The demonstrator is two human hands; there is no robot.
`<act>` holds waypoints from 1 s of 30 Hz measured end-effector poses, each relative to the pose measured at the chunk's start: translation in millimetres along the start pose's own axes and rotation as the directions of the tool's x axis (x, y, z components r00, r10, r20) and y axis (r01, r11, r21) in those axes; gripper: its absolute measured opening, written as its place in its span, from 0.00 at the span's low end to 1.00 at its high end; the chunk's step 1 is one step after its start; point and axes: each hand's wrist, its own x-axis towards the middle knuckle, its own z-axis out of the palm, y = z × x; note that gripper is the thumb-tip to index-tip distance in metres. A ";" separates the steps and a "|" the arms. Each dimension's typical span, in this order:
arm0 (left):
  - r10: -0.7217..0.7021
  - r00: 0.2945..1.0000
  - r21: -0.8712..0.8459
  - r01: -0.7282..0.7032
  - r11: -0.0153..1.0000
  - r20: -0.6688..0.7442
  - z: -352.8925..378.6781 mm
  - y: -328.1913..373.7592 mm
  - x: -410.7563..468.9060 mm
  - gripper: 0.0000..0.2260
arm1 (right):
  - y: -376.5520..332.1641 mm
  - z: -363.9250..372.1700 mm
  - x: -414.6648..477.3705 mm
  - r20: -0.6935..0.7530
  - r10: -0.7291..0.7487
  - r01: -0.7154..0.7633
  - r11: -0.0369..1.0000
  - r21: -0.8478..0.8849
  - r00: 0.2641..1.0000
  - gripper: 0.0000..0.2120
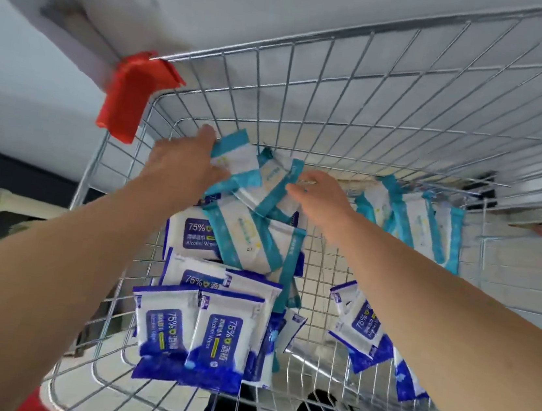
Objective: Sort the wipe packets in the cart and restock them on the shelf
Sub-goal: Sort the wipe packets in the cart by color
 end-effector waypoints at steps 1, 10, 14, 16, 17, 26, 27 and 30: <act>-0.051 0.998 -0.041 0.050 0.998 -0.021 -4.1 -0.3 -6.1 0.18 | -3.0 2.0 2.1 -0.026 0.027 -0.026 0.999 0.039 0.999 0.06; -0.126 0.966 -0.298 0.191 0.935 0.225 27.9 2.3 -29.4 0.14 | -9.3 11.1 14.5 0.006 0.118 -0.118 0.979 0.169 0.993 0.12; -0.142 0.971 -0.419 0.212 0.883 0.193 34.5 10.6 -30.2 0.16 | -2.6 7.0 12.4 -0.036 0.127 -0.113 0.955 0.276 0.991 0.06; -0.161 0.979 -0.451 0.202 0.869 0.128 34.0 14.0 -32.0 0.16 | -1.8 1.4 8.7 -0.074 0.101 -0.075 0.954 0.289 0.992 0.07; -0.172 0.981 -0.452 0.195 0.871 0.092 32.2 15.4 -32.0 0.16 | -1.2 -2.5 6.5 -0.092 0.088 -0.058 0.957 0.285 0.992 0.09; -0.011 0.956 -0.177 0.066 0.982 0.294 26.5 32.4 -28.8 0.22 | 26.0 -57.2 -20.7 -0.161 0.106 -0.062 0.965 0.255 0.981 0.09; 0.001 0.957 -0.171 0.051 0.984 0.289 28.0 35.4 -29.5 0.22 | 32.0 -60.7 -21.6 -0.163 0.107 -0.066 0.969 0.239 0.981 0.07; 0.027 0.971 -0.161 0.012 0.987 0.238 31.5 42.6 -31.8 0.22 | 45.7 -65.9 -25.6 -0.154 0.112 -0.068 0.962 0.265 0.982 0.05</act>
